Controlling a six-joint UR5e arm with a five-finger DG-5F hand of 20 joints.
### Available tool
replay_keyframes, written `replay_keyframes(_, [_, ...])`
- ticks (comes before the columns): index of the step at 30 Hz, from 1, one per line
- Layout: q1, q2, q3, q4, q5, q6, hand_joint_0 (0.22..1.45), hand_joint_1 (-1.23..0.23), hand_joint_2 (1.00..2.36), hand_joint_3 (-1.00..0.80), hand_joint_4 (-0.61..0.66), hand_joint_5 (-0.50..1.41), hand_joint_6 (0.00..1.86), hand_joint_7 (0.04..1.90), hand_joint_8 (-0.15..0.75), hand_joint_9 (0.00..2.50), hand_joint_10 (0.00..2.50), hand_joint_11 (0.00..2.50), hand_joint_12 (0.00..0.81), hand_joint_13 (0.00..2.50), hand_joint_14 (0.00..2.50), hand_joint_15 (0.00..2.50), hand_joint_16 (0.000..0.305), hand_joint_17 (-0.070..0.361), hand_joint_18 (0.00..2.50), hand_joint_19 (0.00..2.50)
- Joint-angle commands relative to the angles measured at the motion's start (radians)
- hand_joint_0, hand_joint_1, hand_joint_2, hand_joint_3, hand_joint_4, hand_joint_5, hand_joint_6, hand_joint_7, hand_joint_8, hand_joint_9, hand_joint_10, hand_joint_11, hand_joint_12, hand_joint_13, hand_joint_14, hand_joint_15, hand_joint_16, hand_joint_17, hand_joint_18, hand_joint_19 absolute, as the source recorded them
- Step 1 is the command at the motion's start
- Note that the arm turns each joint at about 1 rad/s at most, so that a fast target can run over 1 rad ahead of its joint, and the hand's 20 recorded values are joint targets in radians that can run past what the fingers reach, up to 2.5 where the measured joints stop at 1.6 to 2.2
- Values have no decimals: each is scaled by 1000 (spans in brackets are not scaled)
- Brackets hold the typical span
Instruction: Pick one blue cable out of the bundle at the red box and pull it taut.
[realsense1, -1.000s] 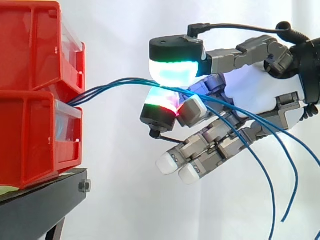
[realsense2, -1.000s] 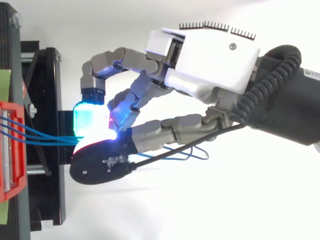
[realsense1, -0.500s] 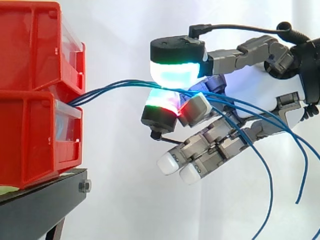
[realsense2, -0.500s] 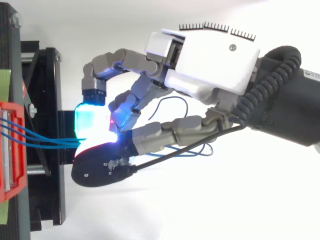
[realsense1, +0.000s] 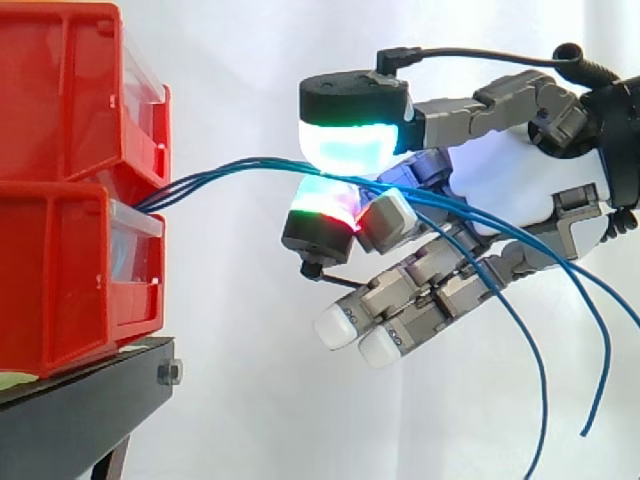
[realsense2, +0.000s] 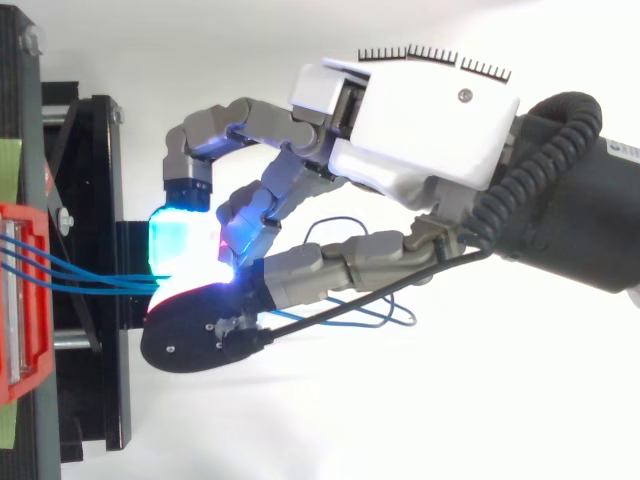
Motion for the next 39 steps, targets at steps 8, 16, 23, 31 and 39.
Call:
replay_keyframes(8, [1,0,0,-1,1,0,674,-878,1020,-212,195,-184,910,1465,298,996,21,1112,424,691,10,302,60,136,612,258])
replay_keyframes(16, [-1,0,0,-1,0,0,729,-882,1016,-289,199,-202,920,1460,302,964,19,1122,424,690,9,289,60,134,625,233])
replay_keyframes(23, [1,0,0,-4,0,0,685,-840,1011,-368,259,-188,910,1466,293,1003,19,1146,417,684,9,292,59,133,625,252])
replay_keyframes(31, [1,2,0,-4,0,0,602,-759,1007,-413,270,-121,865,1505,243,1178,22,1058,414,741,10,307,59,133,641,307])
replay_keyframes(39, [1,0,-1,-4,0,0,590,-740,1012,-357,215,-85,836,1493,222,1293,23,1084,412,795,11,329,58,131,663,318])
